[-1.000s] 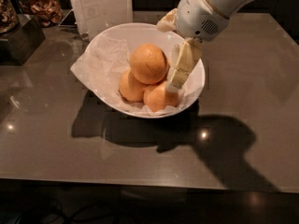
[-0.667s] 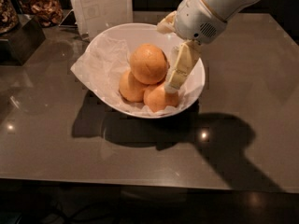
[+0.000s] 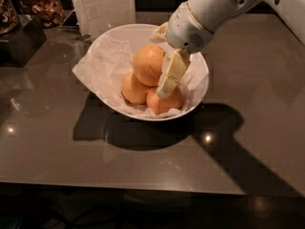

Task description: Pick orange from white bowl

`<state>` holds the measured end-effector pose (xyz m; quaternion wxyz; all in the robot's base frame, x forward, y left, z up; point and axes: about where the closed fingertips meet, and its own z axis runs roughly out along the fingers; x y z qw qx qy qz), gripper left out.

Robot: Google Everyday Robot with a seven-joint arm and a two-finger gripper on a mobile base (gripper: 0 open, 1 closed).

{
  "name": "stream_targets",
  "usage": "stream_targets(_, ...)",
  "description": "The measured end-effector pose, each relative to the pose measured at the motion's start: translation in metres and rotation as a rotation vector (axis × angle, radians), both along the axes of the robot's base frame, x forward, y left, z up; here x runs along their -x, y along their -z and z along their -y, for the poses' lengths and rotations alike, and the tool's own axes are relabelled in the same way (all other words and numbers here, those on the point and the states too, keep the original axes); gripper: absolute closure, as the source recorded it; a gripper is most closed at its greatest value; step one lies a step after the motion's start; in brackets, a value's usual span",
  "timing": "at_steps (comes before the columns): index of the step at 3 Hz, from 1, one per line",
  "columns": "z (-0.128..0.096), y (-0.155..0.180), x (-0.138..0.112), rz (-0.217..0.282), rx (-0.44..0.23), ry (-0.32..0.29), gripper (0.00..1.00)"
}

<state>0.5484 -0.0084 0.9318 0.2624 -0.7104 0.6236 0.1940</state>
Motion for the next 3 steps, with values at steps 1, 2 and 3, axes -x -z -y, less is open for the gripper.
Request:
stream_targets(1,-0.0001,0.0002,-0.0001,0.0,0.0,0.0,0.19)
stream_targets(2,-0.0001,0.0003,-0.0001,0.0,0.0,0.0,0.42)
stream_targets(3,-0.0001,0.0003,-0.0001,0.0,0.0,0.0,0.65)
